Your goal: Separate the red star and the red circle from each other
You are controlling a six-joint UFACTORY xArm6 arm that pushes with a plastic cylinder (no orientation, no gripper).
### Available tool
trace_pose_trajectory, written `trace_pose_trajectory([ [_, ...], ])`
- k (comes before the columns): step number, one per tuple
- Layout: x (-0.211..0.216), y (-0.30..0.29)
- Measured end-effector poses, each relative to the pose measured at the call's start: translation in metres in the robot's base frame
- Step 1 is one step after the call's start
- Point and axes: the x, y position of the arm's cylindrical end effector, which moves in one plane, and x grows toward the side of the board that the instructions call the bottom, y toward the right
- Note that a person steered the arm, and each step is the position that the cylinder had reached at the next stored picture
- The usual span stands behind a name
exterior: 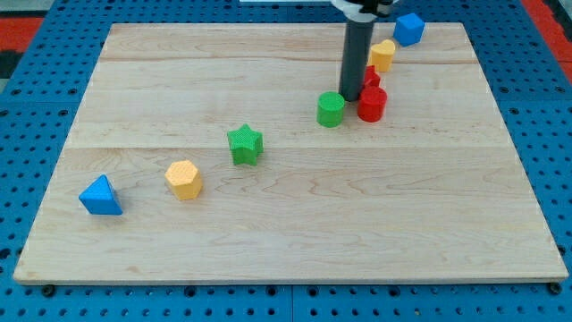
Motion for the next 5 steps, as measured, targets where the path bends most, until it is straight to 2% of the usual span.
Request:
trace_pose_trajectory([
  [1,0.009,0.022],
  [3,0.025,0.029],
  [4,0.047,0.028],
  [5,0.030,0.021],
])
